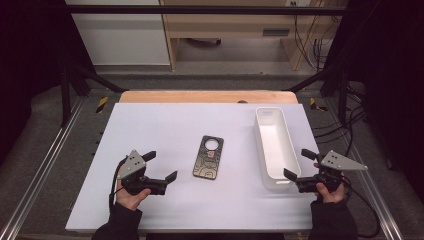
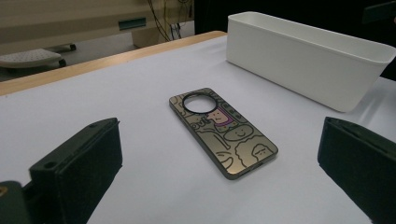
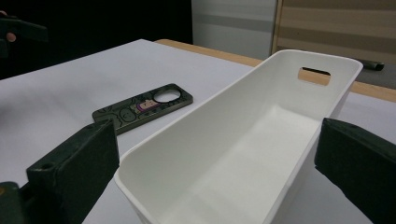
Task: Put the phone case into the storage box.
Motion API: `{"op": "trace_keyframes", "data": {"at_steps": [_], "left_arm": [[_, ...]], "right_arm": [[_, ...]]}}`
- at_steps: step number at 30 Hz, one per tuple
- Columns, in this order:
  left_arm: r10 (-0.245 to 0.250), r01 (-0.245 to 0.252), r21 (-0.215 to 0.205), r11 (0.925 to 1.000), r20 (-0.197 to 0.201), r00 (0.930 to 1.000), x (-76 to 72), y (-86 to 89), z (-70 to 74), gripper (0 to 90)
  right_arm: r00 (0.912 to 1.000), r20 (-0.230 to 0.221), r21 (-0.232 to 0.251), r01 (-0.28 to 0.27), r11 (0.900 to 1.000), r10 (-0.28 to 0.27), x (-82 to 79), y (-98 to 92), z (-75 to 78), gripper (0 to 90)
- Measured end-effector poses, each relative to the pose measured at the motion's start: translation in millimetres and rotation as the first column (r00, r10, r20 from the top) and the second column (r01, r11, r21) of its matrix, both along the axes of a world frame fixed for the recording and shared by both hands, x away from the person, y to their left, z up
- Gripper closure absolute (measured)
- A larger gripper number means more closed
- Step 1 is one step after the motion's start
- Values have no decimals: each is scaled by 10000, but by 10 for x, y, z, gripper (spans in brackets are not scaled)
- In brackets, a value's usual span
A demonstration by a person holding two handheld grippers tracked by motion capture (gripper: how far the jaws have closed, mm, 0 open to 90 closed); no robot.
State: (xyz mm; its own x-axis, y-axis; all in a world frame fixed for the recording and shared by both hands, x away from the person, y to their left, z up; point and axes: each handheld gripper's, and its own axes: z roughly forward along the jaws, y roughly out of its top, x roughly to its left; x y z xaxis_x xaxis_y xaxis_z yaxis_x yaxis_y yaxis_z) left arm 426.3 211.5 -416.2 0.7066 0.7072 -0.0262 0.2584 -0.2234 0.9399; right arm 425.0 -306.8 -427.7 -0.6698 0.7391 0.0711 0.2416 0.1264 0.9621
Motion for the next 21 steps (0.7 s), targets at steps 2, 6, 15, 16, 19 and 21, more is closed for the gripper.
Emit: {"op": "trace_keyframes", "data": {"at_steps": [2,6,15,16,19,21], "left_arm": [[-3,3,36,10000,-15,10000,3,-31,5,0],[-72,73,172,9998,-40,10000,8,-98,14,0],[-218,226,487,9986,-176,9996,39,-261,25,0],[-241,252,537,9982,-206,9995,46,-283,25,0],[-275,290,639,9975,-246,9993,69,-353,27,0],[-307,326,712,9969,-278,9991,79,-398,26,0]], "right_arm": [[10000,-16,3,14,10000,-14,1,2,-2,3],[10000,-20,-15,12,10000,-12,4,8,-7,3],[10000,-46,-11,26,10000,-26,6,11,-12,3],[10000,-43,-17,38,10000,-38,7,11,-14,3],[10000,-39,-10,24,10000,-24,5,13,-14,3],[10000,-36,-2,15,10000,-15,5,12,-13,3]]}}
